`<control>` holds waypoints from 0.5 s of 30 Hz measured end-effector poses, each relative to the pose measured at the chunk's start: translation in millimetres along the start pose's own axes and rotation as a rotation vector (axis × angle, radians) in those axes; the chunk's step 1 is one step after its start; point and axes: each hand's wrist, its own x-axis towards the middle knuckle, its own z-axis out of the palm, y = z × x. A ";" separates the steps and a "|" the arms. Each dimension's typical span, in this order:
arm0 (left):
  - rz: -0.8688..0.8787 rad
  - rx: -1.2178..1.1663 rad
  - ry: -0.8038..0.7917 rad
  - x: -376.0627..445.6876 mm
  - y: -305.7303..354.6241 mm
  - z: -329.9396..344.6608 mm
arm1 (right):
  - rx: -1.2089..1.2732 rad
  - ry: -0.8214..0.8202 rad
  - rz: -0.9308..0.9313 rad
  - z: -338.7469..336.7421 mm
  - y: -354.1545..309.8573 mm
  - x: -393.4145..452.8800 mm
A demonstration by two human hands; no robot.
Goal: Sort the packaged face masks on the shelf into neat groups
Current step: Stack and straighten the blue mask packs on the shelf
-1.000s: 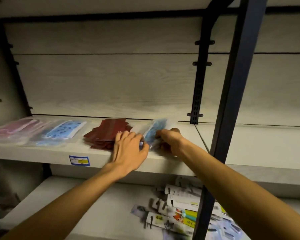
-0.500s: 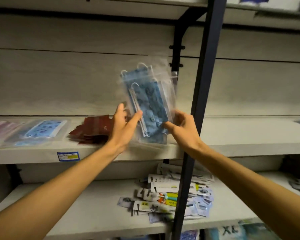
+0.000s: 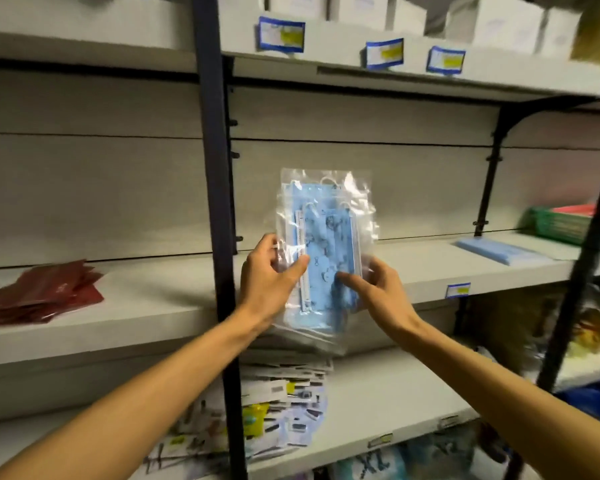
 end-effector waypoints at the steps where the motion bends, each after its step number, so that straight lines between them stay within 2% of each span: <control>1: -0.063 -0.001 -0.015 7.4 0.8 21.4 | -0.015 0.006 0.005 -21.8 2.5 4.6; 3: -0.191 0.026 -0.053 20.4 -0.7 62.3 | -0.071 0.012 0.044 -62.6 11.6 12.6; 9: -0.421 -0.014 -0.185 51.2 -14.8 152.9 | -0.102 0.047 0.204 -154.0 40.3 41.9; 15: -0.505 -0.066 -0.294 90.2 -30.1 195.5 | -0.197 -0.002 0.213 -207.3 52.1 74.2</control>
